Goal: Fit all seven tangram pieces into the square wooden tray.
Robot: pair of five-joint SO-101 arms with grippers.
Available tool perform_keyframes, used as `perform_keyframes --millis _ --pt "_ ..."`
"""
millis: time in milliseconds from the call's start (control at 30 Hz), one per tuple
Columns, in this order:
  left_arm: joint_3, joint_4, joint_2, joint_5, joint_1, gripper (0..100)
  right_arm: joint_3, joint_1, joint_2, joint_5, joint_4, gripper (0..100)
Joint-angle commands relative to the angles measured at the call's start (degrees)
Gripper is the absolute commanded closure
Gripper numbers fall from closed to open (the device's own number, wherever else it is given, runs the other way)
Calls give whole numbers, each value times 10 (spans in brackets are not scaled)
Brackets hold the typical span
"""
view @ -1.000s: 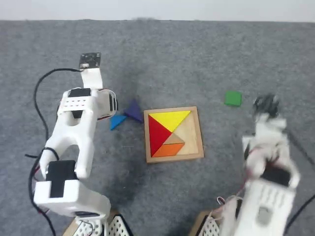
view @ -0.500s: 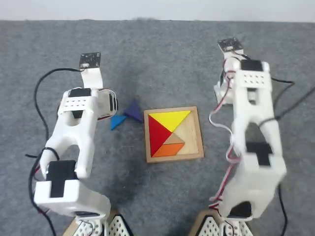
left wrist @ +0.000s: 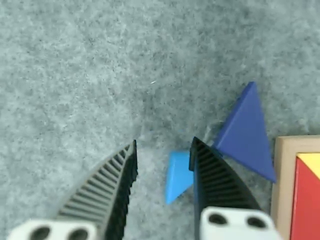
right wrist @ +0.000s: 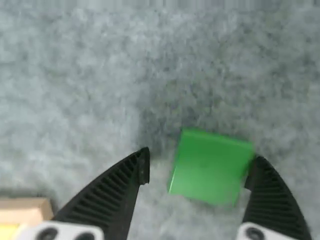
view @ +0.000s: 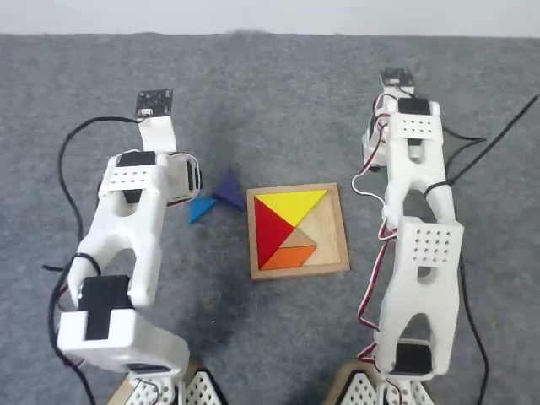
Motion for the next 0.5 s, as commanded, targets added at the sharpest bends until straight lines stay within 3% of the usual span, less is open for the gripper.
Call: perform_keyframes --millis 0,100,467 --pt "-9 -13 -4 -11 -2 827 -34 7 -9 -15 43 831" --pt "-9 -13 -4 -11 -1 827 -47 7 -13 -14 66 892" --pt "-9 -13 -4 -11 -3 827 -146 10 -87 12 167 898"
